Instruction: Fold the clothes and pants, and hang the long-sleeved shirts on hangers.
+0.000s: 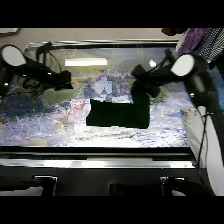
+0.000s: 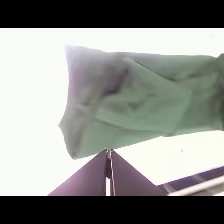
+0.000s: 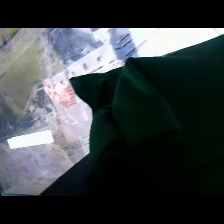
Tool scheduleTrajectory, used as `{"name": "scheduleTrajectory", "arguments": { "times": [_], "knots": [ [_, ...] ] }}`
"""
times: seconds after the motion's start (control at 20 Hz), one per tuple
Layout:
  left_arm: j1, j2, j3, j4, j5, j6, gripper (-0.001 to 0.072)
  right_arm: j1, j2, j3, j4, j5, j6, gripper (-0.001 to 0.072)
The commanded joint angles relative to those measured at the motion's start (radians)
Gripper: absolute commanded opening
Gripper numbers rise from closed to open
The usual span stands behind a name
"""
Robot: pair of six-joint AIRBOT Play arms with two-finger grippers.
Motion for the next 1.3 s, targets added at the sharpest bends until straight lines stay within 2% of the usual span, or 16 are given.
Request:
{"name": "scheduleTrajectory", "arguments": {
  "times": [0.0, 0.25, 0.75, 0.8, 0.95, 1.0, 1.15, 1.25],
  "knots": [
    [0.078, 0.048, 0.0, 0.019, -0.043, 0.015, 0.0017, 0.132, -0.087, 0.0, 0.003, -0.142, 0.097, 0.0032],
    [0.085, 0.048, 0.0, 0.019, -0.046, 0.018, 0.0017, 0.222, -0.189, 0.0, 0.007, -0.242, 0.158, 0.0032],
    [0.085, 0.044, 0.0, 0.02, -0.042, 0.04, 0.0017, 0.238, -0.274, 0.0, 0.046, -0.212, 0.146, 0.0044],
    [0.085, 0.044, 0.0, 0.02, -0.042, 0.04, 0.0017, 0.238, -0.274, 0.0, 0.068, -0.217, 0.114, 0.0112],
    [0.085, 0.044, 0.0, 0.024, -0.042, 0.04, 0.0017, 0.238, -0.262, 0.0, 0.227, -0.187, -0.102, 0.0328],
    [0.085, 0.044, 0.0, 0.027, -0.042, 0.039, 0.0017, 0.238, -0.249, 0.0, 0.251, -0.161, -0.144, 0.0397],
    [0.086, 0.044, 0.0, 0.044, -0.042, 0.039, 0.0017, 0.199, -0.164, 0.0, 0.225, -0.082, -0.216, 0.0413],
    [0.088, 0.044, 0.0, 0.05, -0.042, 0.039, 0.0017, 0.114, -0.091, 0.0, 0.154, -0.016, -0.231, 0.0413]
  ]
}}
